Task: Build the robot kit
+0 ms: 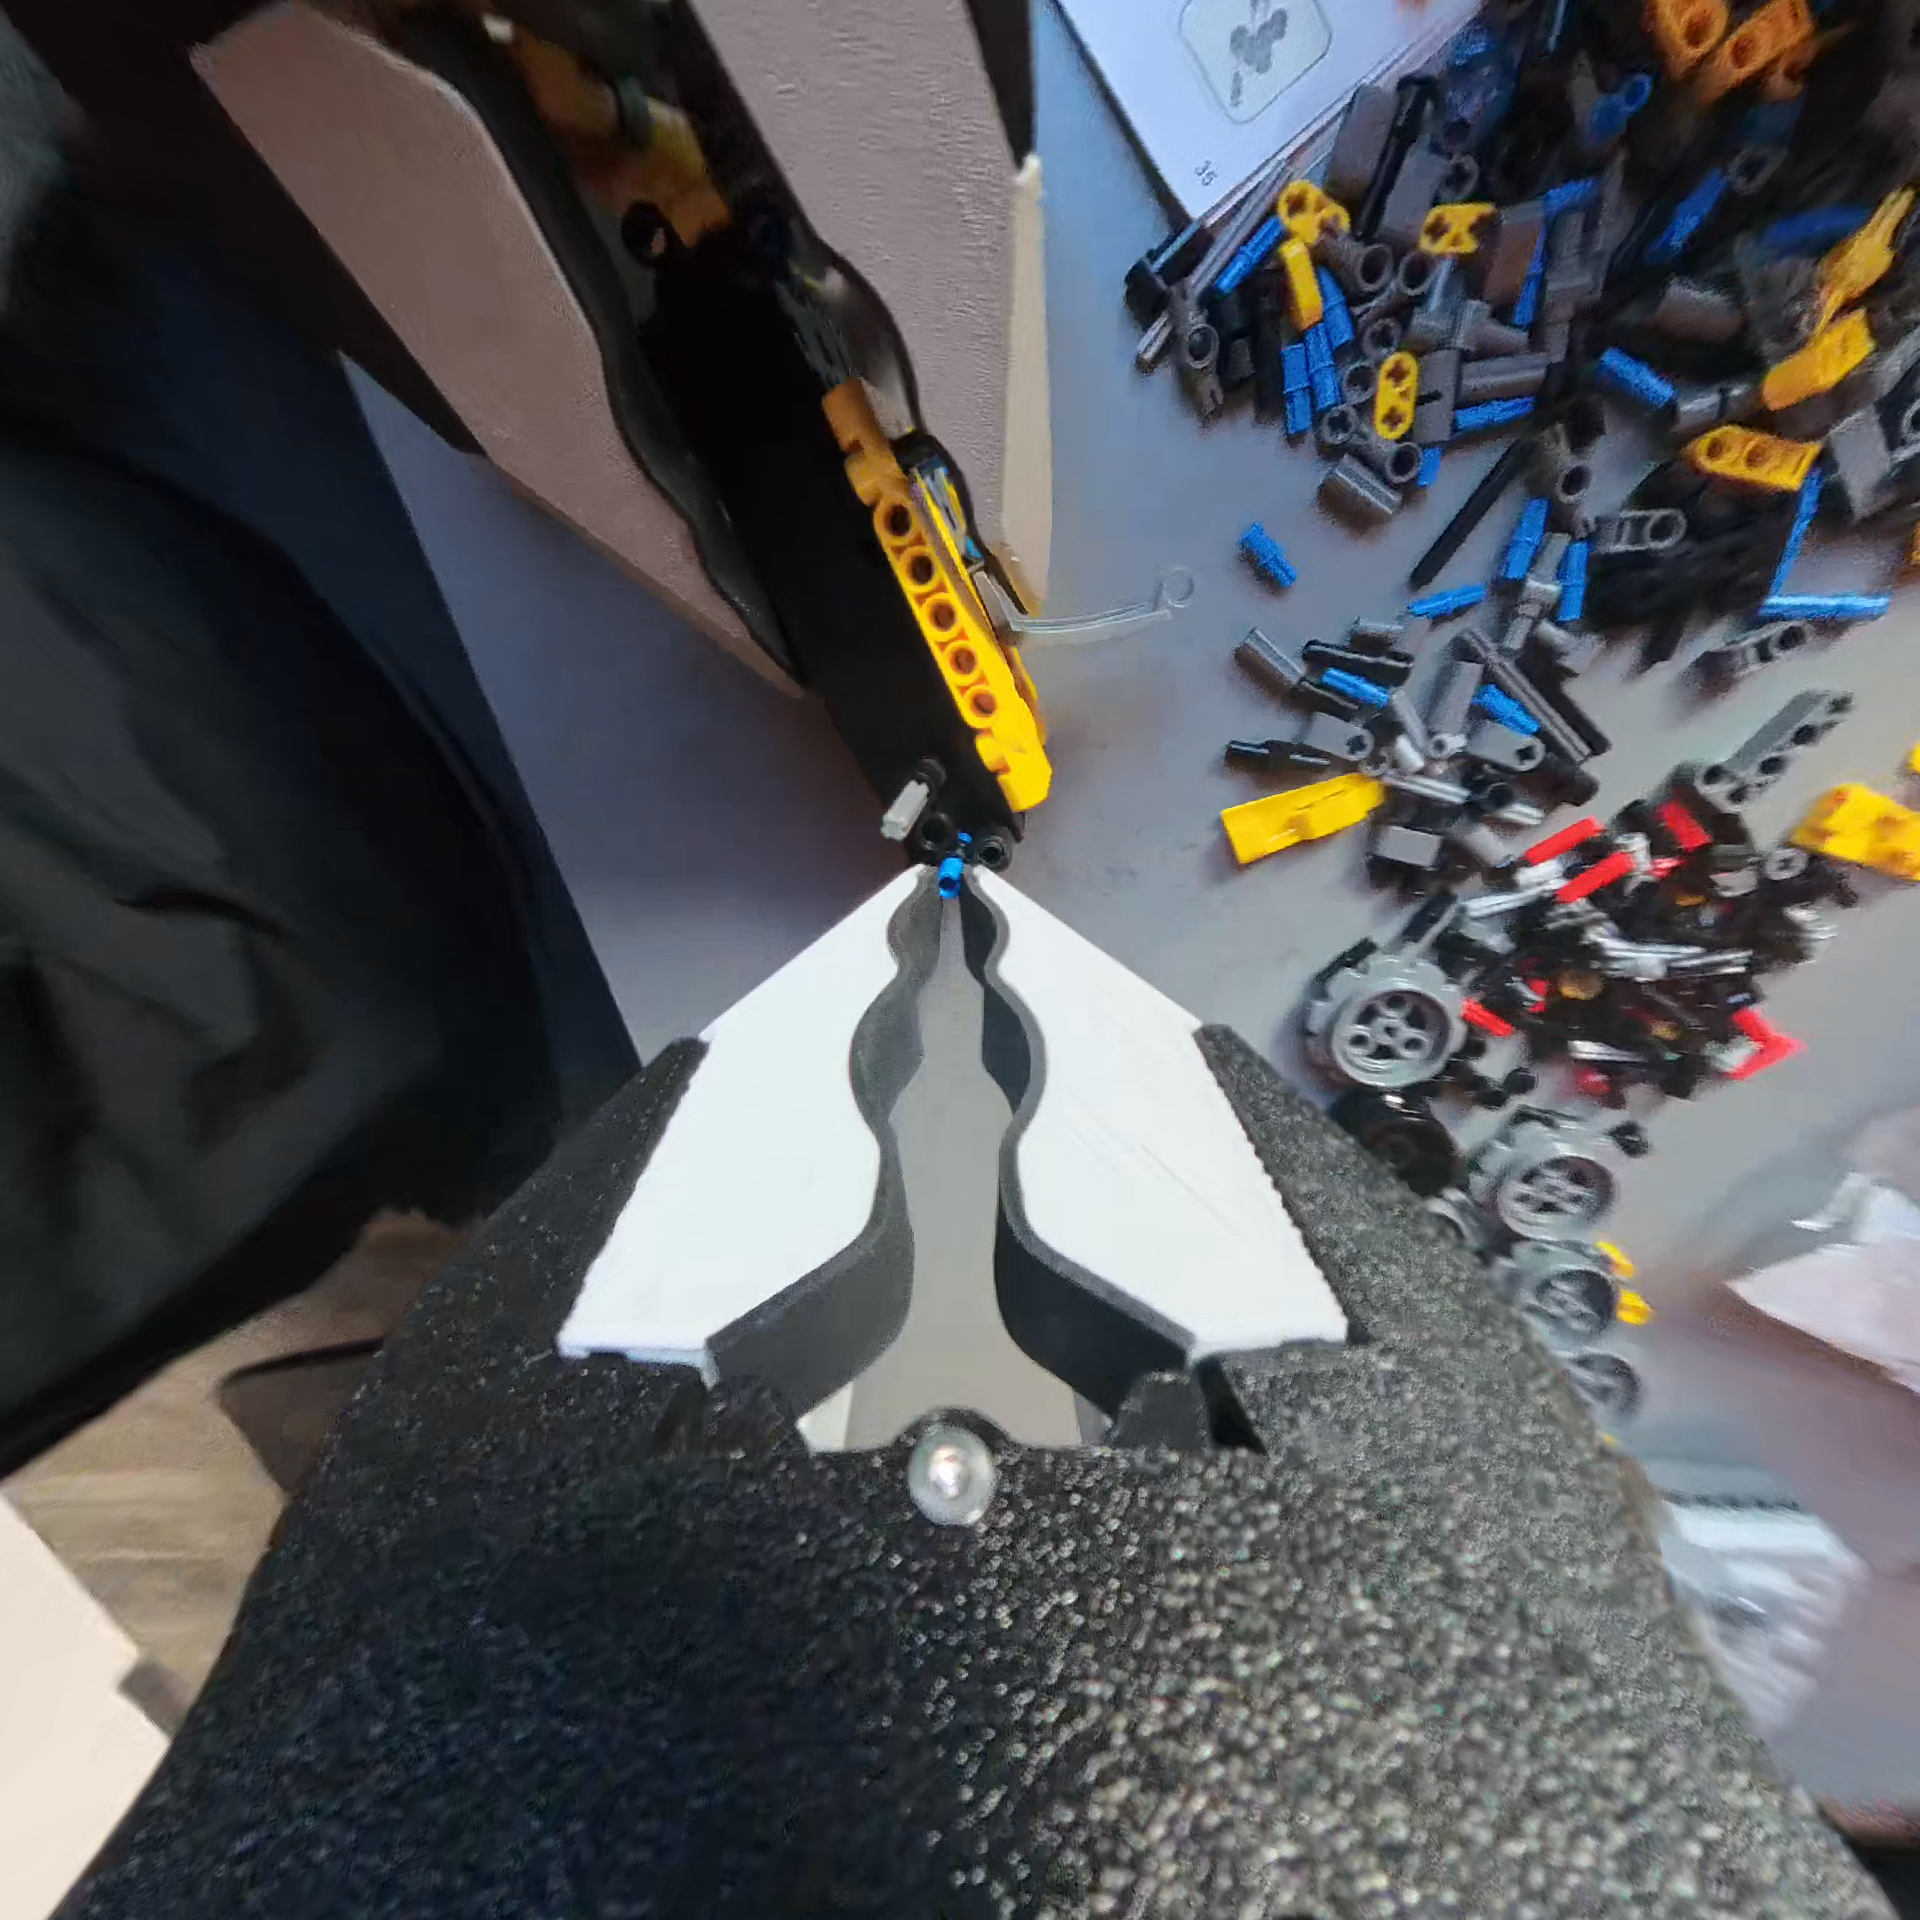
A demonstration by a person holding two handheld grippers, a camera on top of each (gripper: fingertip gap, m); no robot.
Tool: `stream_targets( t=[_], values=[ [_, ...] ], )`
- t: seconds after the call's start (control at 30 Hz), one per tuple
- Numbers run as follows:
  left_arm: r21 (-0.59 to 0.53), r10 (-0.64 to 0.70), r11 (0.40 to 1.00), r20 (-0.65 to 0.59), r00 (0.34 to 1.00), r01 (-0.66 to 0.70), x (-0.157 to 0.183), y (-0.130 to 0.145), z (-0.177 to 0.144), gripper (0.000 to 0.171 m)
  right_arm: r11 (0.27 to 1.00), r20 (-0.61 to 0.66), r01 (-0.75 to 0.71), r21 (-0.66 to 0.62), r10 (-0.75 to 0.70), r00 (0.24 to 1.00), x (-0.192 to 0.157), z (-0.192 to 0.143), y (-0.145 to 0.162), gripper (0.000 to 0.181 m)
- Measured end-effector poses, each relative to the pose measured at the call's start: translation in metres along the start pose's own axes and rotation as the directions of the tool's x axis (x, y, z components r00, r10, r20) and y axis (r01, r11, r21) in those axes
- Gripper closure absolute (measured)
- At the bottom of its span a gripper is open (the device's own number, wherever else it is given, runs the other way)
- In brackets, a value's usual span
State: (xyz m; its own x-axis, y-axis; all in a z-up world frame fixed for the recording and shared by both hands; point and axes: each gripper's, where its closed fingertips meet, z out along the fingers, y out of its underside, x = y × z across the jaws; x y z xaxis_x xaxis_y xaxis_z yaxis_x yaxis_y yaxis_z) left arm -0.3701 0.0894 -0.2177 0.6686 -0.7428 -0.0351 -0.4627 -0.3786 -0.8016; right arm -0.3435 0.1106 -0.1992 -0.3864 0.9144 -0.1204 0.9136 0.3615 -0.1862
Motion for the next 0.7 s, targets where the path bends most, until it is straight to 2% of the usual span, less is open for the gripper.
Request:
stream_targets(
  t=[0.13, 0.3, 0.4, 0.47, 0.6, 0.7],
  values=[
    [0.002, -0.006, 1.0, 0.004, 1.0, 0.006, -0.0001, 0.0, -0.0001, 0.13, 0.989, -0.042, 0.068, -0.13, -0.074, 0.996, 0.0001, 0.0005, -0.0009, 0.178],
    [0.007, -0.026, 1.0, 0.006, 1.0, 0.026, -0.0019, -0.0005, -0.0002, 0.13, 0.986, -0.009, 0.056, -0.158, -0.058, 0.998, 0.0022, 0.0005, -0.0012, 0.178],
    [0.015, -0.021, 1.0, 0.008, 1.0, 0.021, -0.0016, -0.0012, -0.0004, 0.13, 0.966, -0.022, 0.098, -0.24, -0.106, 0.994, 0.0023, 0.0002, -0.0023, 0.179],
    [0.012, -0.036, 0.999, 0.005, 0.999, 0.036, -0.0021, -0.0005, -0.0003, 0.13, 0.976, 0.017, 0.061, -0.209, -0.059, 0.998, 0.003, 0.0004, -0.0032, 0.179],
    [0.013, -0.039, 0.999, 0.005, 0.999, 0.039, -0.0022, -0.0003, -0.0004, 0.13, 0.992, 0.158, -0.125, 0.001, 0.123, 0.98, 0.0038, 0.0011, -0.0039, 0.178],
    [0.002, -0.012, 1.0, 0.006, 1.0, 0.012, -0.0015, 0.0018, -0.002, 0.13, 0.988, 0.178, -0.141, 0.055, 0.129, 0.976, -0.0045, 0.0081, 0.0008, 0.18]
  ],
)
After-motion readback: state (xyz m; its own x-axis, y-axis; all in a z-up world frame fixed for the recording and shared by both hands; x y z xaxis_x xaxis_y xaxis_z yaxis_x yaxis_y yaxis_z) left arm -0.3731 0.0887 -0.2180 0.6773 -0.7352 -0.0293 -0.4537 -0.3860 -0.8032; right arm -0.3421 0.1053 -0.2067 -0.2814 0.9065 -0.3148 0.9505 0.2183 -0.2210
